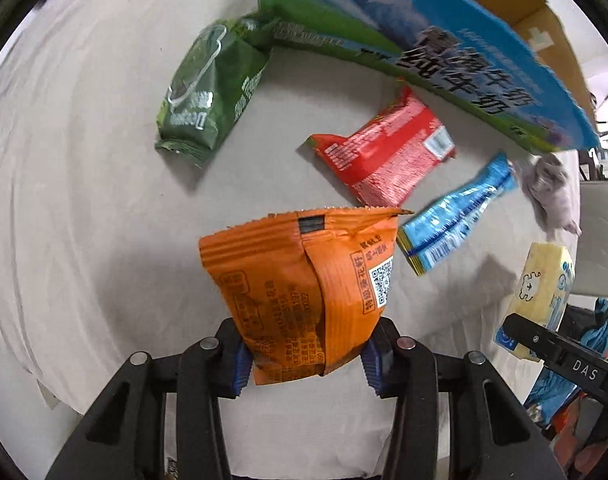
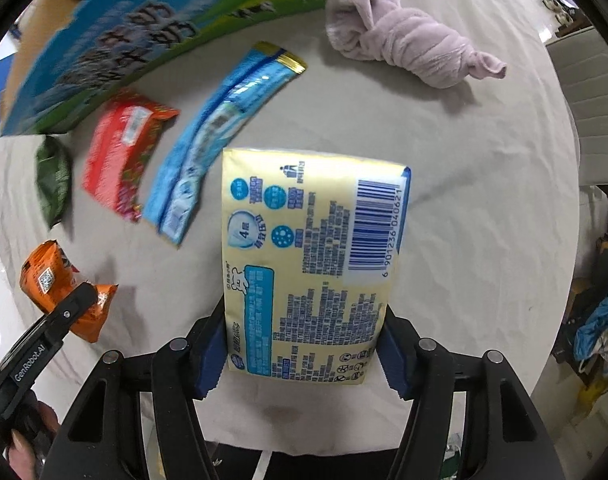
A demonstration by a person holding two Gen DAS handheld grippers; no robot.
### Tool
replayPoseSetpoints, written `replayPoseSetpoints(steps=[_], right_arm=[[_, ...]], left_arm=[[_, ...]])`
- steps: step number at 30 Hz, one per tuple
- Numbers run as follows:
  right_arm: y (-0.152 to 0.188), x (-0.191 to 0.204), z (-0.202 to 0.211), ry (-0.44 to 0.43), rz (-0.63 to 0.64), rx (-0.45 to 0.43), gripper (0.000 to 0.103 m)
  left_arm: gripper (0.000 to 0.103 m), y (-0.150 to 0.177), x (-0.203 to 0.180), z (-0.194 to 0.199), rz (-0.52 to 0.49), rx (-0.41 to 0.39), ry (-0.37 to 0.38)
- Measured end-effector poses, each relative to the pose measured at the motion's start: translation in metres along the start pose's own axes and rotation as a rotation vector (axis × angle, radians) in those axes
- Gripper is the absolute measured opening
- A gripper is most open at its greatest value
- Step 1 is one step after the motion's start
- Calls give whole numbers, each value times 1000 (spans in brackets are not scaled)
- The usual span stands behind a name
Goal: Organize soft objects
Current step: 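Carry the carton and orange bag into the box with both tools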
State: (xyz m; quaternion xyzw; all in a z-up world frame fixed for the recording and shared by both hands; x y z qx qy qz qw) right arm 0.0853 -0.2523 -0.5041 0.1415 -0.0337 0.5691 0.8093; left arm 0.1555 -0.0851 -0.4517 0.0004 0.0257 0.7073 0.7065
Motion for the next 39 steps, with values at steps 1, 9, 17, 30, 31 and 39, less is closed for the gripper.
replayPoseSetpoints(steps=[1,9,17,30,31,39], right_arm=[[4,3,6,-7,3,-8,66],[24,33,80,-67,54,-143,66],[-11,71,171,-99,112,-278,66],[-138,96,223,-54,214,-339,66],[-150,96,222,-50,218,-334,66],[-251,101,171,-18,240,-258,66]], left_arm=[[41,1,-6,6,-13,-16,4],[41,-8,-17,83,-111,-141,52],[41,-39,-1,180,-221,-255,106],[41,-168,-54,197,-261,-232,114],[41,-179,-56,194,-257,-224,111],[41,-264,-72,143,-209,-98,135]])
Point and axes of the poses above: each gripper's, at about its wrist camera, not at the fingertips, and z roughly against the way its jaws point, x to its left, y to its underside, the point moved 9 cm from there along -z, roughly the way its jaws point, and after that the axes turned 4 degrees about -y, right-handed, at the moved point
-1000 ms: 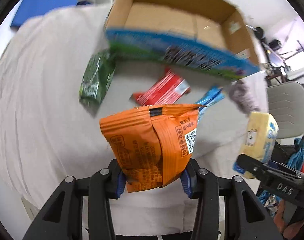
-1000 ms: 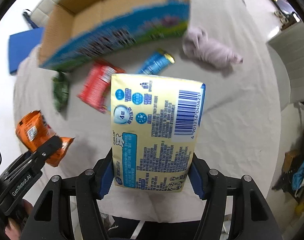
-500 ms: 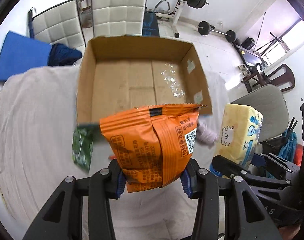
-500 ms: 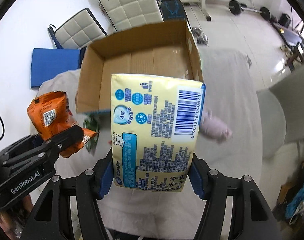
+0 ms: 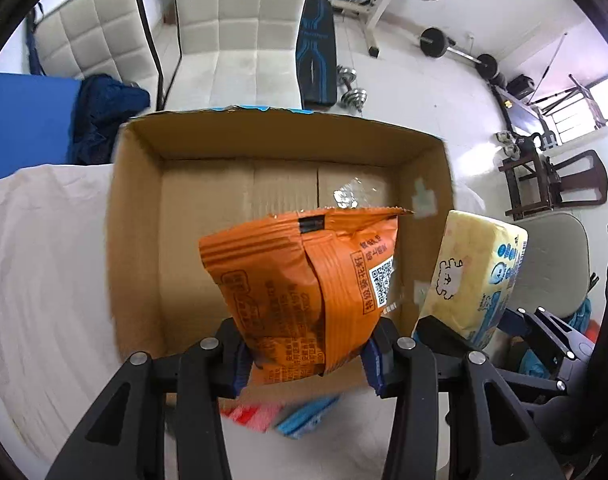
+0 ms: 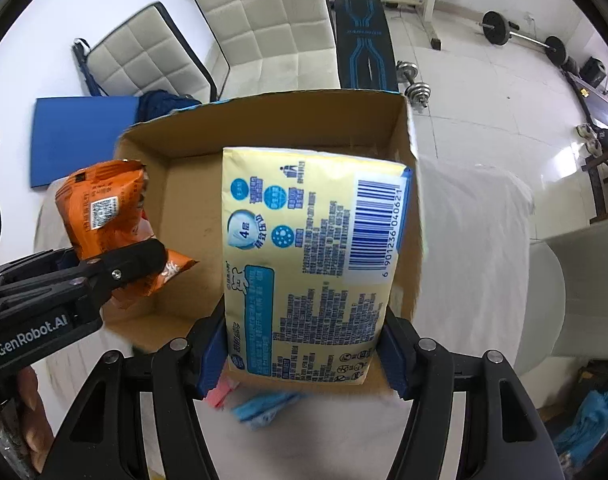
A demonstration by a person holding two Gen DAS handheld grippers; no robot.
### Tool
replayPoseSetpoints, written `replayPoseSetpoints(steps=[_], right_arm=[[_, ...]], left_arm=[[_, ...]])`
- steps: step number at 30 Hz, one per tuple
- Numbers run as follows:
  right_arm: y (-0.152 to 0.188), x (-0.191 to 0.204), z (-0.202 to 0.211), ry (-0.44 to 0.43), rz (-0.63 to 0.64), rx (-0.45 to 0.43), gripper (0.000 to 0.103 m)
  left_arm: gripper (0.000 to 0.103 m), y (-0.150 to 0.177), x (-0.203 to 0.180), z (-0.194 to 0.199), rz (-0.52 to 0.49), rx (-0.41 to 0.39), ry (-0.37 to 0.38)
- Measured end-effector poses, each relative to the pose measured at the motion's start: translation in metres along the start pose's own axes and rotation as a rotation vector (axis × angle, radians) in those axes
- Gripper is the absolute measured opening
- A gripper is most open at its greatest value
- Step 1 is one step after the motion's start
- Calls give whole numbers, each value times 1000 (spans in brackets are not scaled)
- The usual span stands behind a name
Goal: Organize soft objects
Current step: 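Carry the carton and orange bag into the box with both tools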
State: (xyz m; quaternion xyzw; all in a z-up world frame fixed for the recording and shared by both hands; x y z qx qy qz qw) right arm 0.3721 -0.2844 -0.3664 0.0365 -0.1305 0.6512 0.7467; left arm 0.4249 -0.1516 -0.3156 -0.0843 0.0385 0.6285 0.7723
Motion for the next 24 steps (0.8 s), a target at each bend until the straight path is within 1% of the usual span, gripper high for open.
replayPoseSetpoints(steps=[1,4,7,10,11,13,14,17,19,21,24], right_arm=[[-4,-2,-8,1,3,11,66],[-23,-6,-41,0,7,55,66],[-36,-12,-73,14,1,98,66],[-44,-19,-99,35,7,131,66],[-41,-19,-103,41,11,137,66],[-43,-19,-109,52,19,145,66],[-46,-17,-113,54,26,150,66],[-49,-16,-119,67,42,152,66],[-47,-17,-119,67,46,151,66],[-38,-13,-115,65,44,153,67],[-31,-11,-118,51,39,191,67]], left_arm=[[41,-5,1,-6,4,16,5],[41,-25,8,-41,34,89,28],[41,-36,12,-64,48,143,42],[41,-44,15,-76,44,172,38],[41,-46,15,-80,41,179,34],[41,-50,16,-86,49,202,58],[41,-50,18,-89,56,208,56],[42,-53,19,-91,38,202,38],[42,-52,17,-91,40,206,54],[43,-54,16,-90,33,204,44],[43,-57,20,-90,25,199,-10]])
Point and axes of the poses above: each gripper's, at about its wrist camera, not at the fingertips, and z roughly against the way its jaws point, x to its left, y to its underside, the point moved 9 cm from there along -z, roughly the way its jaws point, and after that the axes turned 4 degrees about -y, right-handed, at the moved point
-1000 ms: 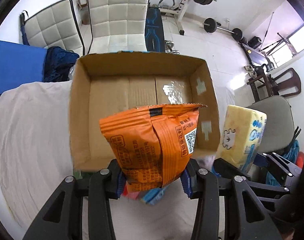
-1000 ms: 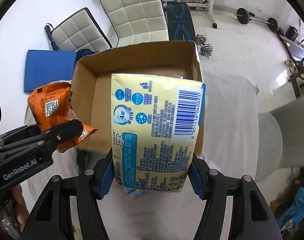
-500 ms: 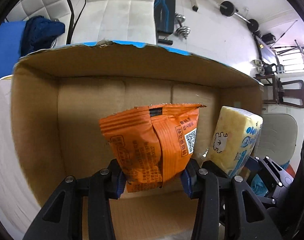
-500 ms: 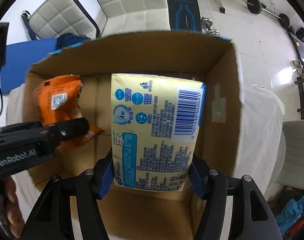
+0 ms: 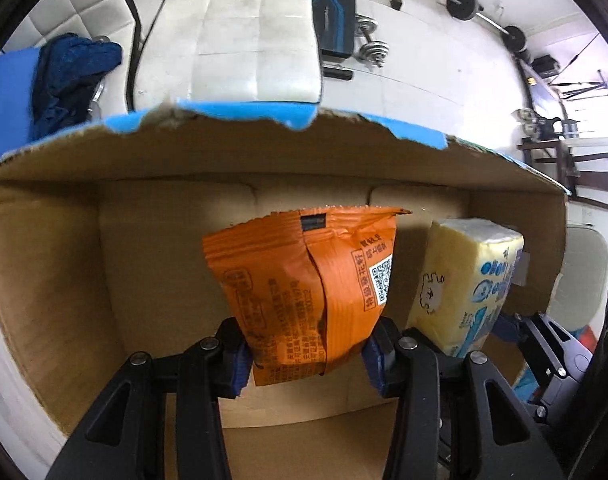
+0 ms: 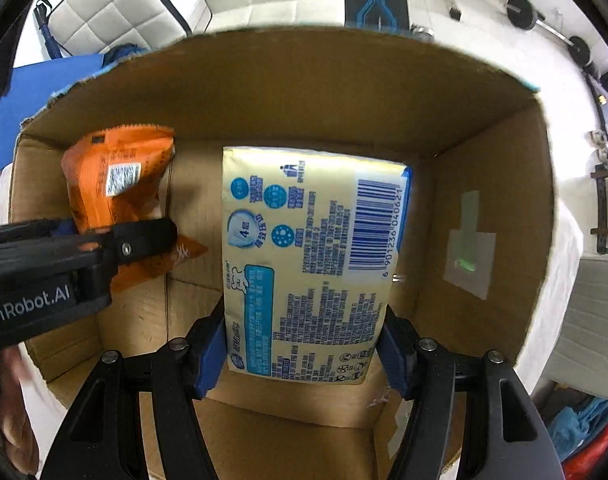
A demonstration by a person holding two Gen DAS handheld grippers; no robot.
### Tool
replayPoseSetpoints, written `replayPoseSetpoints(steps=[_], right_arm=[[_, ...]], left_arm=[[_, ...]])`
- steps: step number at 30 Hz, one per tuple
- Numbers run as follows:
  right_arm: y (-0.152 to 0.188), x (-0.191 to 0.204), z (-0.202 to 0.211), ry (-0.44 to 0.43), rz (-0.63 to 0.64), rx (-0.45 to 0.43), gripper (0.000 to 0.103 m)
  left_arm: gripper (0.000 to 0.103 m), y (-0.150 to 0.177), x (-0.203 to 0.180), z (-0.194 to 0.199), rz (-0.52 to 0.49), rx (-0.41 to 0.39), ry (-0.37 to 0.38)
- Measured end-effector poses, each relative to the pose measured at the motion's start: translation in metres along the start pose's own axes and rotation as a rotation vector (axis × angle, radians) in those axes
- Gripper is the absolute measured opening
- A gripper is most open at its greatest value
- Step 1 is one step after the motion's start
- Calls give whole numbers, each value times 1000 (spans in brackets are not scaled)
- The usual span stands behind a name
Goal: Organize soft objects
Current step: 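Carry the carton and orange bag into the box with both tools, then open both tools to release the items into the box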
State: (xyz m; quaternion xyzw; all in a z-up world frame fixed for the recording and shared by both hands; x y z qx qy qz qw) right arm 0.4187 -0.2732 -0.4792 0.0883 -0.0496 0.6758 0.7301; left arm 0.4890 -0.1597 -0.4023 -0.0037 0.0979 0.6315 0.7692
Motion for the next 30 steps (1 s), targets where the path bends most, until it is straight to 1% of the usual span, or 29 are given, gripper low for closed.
replayPoseSetpoints(steps=[2,4,6,7,9,13,15,16,18,20,26,30], right_arm=[[-1,-1,-2,2,4,9,68],[1,-2,0,-1,-4,4,73],[4,0,2,-5,-3,2,75],[6,0,2,-4,0,2,75],[11,0,4,-1,0,2,75],[23,-2,12,21,-6,-9,77],[30,-2,16,25,-12,-12,85],[32,-3,19,21,-16,-14,87],[37,-1,26,7,-26,-22,99],[41,1,35,4,-29,-32,103],[65,9,53,19,-28,-76,103],[84,17,68,5,-41,-102,103]], left_arm=[[43,0,0,0,-9,-2,-26],[51,-1,0,0,-23,-10,-39],[62,-2,0,2,-12,-26,-26],[65,-2,-1,4,-9,-33,-20],[78,-2,0,8,-6,-47,-22],[88,3,2,18,-19,-67,-44],[92,6,4,21,-18,-69,-47],[93,8,5,24,-18,-73,-46],[101,15,10,29,-7,-88,-57],[101,20,16,33,8,-107,-61],[101,46,26,58,18,-193,-102],[101,66,26,83,11,-278,-144]])
Point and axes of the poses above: each gripper's, at about its wrist camera, not at the fingertips, and z roughly against the way its jaws point, x to its left, y to its underside, the point moved 9 cm from there along -z, roughly the way its jaws point, and after that the axes turned 4 degrees about -y, right-handed, at the moved point
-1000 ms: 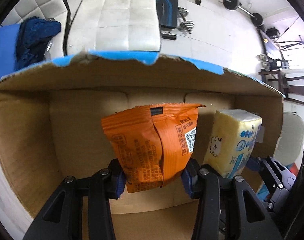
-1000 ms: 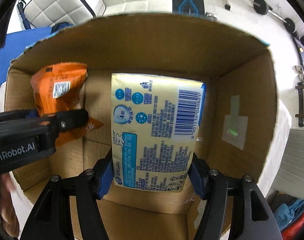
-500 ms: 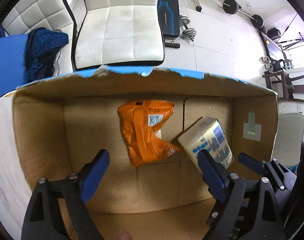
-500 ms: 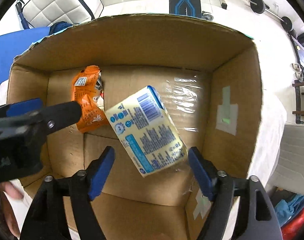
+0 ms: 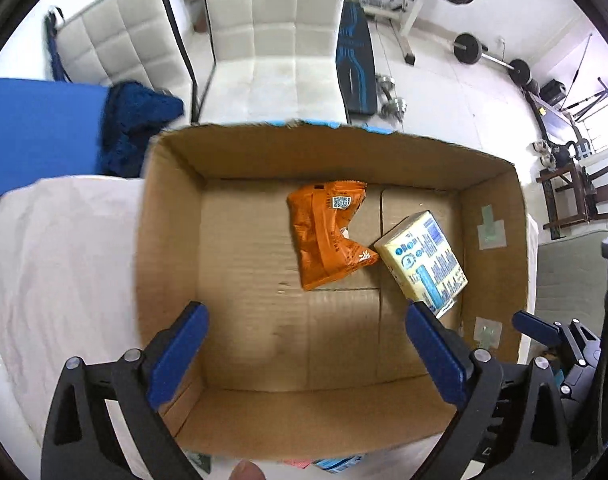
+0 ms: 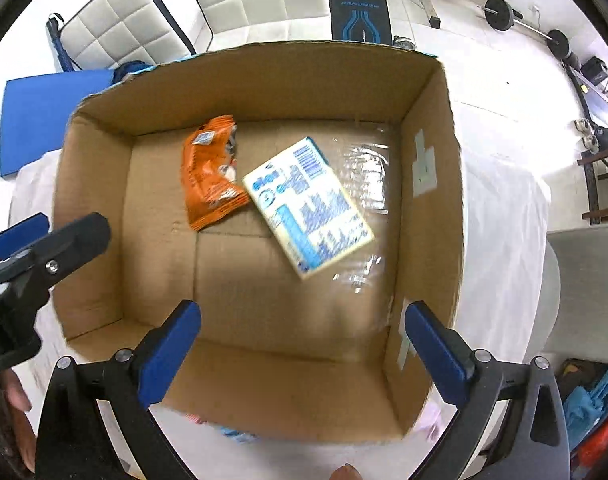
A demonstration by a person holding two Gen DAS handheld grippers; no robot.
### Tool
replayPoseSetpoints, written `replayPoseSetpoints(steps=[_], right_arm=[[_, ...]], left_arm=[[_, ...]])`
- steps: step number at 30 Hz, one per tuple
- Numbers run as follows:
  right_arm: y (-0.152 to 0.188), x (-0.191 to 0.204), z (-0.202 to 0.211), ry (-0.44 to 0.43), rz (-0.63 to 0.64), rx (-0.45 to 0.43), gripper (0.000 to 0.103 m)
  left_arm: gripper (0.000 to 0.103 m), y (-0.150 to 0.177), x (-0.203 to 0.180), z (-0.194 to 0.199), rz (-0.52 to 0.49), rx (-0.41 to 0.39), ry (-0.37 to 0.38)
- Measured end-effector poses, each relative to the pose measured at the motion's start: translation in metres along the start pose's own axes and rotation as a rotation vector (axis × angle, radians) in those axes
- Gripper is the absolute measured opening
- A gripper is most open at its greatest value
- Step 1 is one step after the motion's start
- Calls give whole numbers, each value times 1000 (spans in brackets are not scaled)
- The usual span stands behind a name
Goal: Organize soft objects
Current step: 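Open both tools to release the items into the box, then grasp the lilac towel with the right tool while the left tool grasps the red bag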
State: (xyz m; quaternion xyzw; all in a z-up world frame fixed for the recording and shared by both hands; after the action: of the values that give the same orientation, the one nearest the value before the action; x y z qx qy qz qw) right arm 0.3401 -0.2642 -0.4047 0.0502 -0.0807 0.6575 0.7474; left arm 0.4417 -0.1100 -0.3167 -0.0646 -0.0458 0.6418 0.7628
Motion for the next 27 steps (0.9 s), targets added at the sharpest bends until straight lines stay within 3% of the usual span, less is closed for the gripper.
replayPoseSetpoints(steps=[10,15,20,27], right_arm=[[55,-1,35,-41,-25,-42,103],[106,-38,46,6,-24,-35,103],[140,-90,27,148,19,14,103],[146,-109,-32,253,207,115,103]], left_arm=[[101,51,17,70,10,-137,-29],[101,101,20,85,-25,-179,-75],[101,147,17,57,-46,-105,-100],[101,188,-2,-17,-55,69,-110]])
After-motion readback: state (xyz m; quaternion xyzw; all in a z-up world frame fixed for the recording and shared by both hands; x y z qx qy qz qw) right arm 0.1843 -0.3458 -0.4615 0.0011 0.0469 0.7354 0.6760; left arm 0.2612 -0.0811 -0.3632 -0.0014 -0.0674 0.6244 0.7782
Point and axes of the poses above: each gripper's, at about its wrist camera, not at the fingertips, and z roughly against the way its jaws point, x to its left, y to its underside, the point moved 9 cm from there along -z, roughly the way its jaws point, and after that the axes turned 4 degrees about -y, right-handed, at the moved point
